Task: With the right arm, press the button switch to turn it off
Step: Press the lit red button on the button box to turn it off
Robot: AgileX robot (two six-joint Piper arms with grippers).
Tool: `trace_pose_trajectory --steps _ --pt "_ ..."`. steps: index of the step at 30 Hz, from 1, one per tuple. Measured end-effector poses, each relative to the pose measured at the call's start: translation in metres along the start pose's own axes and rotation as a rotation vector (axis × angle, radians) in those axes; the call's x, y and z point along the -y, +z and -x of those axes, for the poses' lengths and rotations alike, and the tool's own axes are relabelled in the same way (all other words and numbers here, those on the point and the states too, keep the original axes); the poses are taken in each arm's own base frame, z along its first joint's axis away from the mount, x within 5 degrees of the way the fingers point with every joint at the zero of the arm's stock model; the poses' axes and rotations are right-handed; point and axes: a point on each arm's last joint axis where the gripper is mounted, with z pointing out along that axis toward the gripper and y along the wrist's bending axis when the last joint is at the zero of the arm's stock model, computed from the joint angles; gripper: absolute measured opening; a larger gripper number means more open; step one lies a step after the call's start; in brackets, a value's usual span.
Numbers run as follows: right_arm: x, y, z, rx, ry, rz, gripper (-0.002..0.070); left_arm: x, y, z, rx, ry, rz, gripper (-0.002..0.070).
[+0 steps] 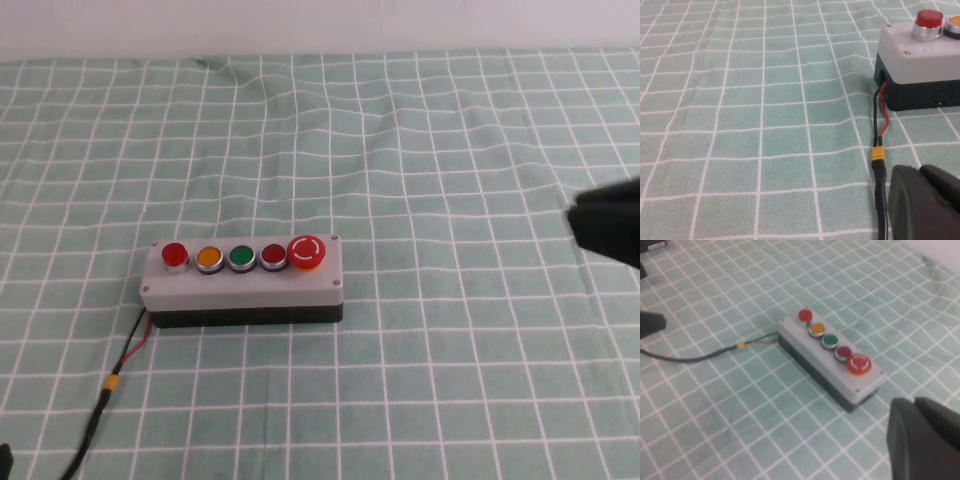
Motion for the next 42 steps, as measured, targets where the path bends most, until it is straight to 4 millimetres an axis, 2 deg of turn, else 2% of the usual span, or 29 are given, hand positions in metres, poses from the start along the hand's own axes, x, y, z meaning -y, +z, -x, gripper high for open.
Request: trace_pose_trajectory --steps 4,10,24,27,32,37,42 --pt "-0.003 -0.027 -0.031 0.023 0.011 0.008 -0.0013 0.0 0.0 0.0 0.0 0.0 0.0 -0.0003" --pt "-0.005 -0.052 -0.052 0.021 0.018 0.018 -0.0013 0.0 0.0 0.0 0.0 0.0 0.0 -0.0003" --pt "-0.004 -0.056 -0.066 -0.075 0.017 0.005 -0.0015 0.0 0.0 0.0 -0.002 0.0 0.0 -0.0003" --pt "0.002 -0.066 -0.069 -0.049 0.0 -0.082 -0.0015 0.0 0.0 0.0 -0.002 0.0 0.0 -0.0003" --pt "0.009 -0.089 -0.08 0.0 0.078 -0.298 -0.0015 0.0 0.0 0.0 -0.002 0.0 0.0 -0.0003" --pt "0.002 -0.108 -0.102 0.043 0.156 -0.504 -0.0016 0.0 0.0 0.0 -0.002 0.0 0.0 -0.0003" --pt "-0.01 -0.111 -0.132 0.082 0.176 -0.61 -0.0016 0.0 0.0 0.0 -0.002 0.0 0.0 -0.0003"
